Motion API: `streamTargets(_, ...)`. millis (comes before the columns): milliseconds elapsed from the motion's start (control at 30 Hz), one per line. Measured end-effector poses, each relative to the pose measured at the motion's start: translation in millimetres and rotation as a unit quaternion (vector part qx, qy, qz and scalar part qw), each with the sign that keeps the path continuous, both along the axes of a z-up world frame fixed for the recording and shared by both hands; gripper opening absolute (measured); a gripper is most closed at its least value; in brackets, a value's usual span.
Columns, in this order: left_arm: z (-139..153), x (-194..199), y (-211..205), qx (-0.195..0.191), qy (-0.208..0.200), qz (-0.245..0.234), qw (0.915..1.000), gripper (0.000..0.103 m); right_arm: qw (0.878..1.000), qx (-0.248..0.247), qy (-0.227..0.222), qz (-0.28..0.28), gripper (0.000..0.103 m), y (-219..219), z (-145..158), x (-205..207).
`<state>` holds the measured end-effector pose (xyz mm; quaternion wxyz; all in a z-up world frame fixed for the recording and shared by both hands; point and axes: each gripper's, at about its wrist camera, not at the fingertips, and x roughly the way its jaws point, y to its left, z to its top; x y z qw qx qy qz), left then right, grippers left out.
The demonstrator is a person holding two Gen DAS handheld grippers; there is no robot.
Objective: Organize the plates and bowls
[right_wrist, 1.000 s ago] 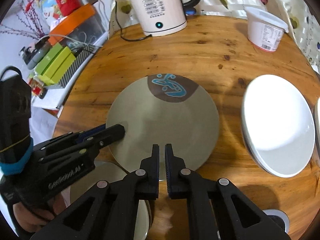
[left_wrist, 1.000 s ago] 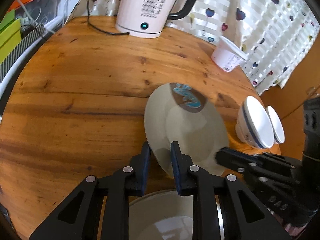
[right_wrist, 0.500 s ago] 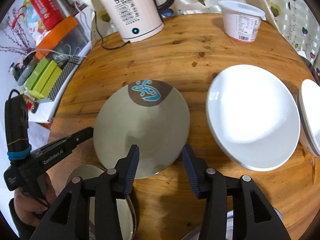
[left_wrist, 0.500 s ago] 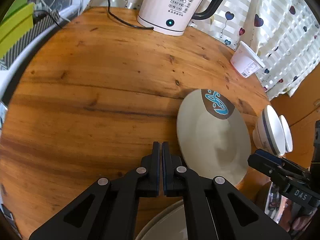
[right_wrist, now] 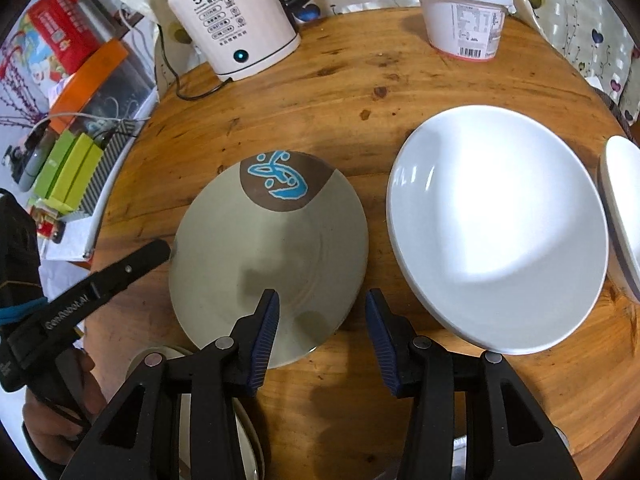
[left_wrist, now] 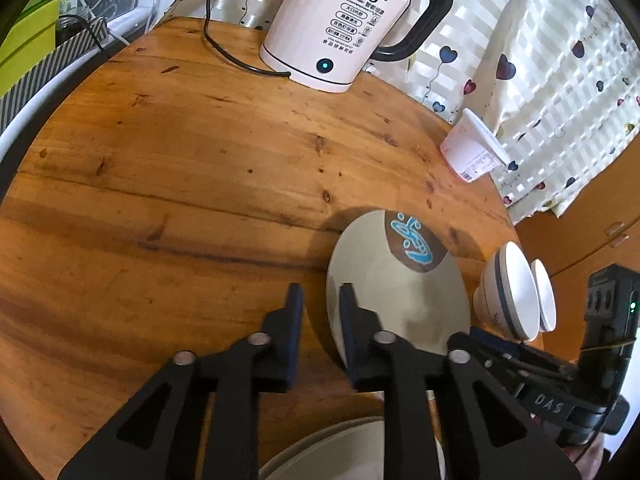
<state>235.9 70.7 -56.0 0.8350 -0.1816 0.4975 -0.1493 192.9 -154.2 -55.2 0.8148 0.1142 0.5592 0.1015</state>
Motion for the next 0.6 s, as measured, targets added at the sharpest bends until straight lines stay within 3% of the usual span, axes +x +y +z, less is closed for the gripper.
streamTargets(133, -1.7, 5.6, -7.6, -0.004, 0.003, -0.015, 0.9999, 0.022, 1.0, -0.002, 0.0, 0.004, 0.043, 3.0, -2.3, 2.2)
streamTargets(333, -4.2, 10.1, -13.0, 0.011, 0.001, -0.02, 0.9997, 0.022, 1.0, -0.009, -0.004, 0.005, 0.027, 2.0, -3.1, 6.6)
streamTargets(600, -12.2, 13.2, -9.7, 0.005, 0.005, -0.018, 0.9998, 0.021, 1.0, -0.005, -0.01, 0.012, 0.025, 5.0, -2.2, 9.5)
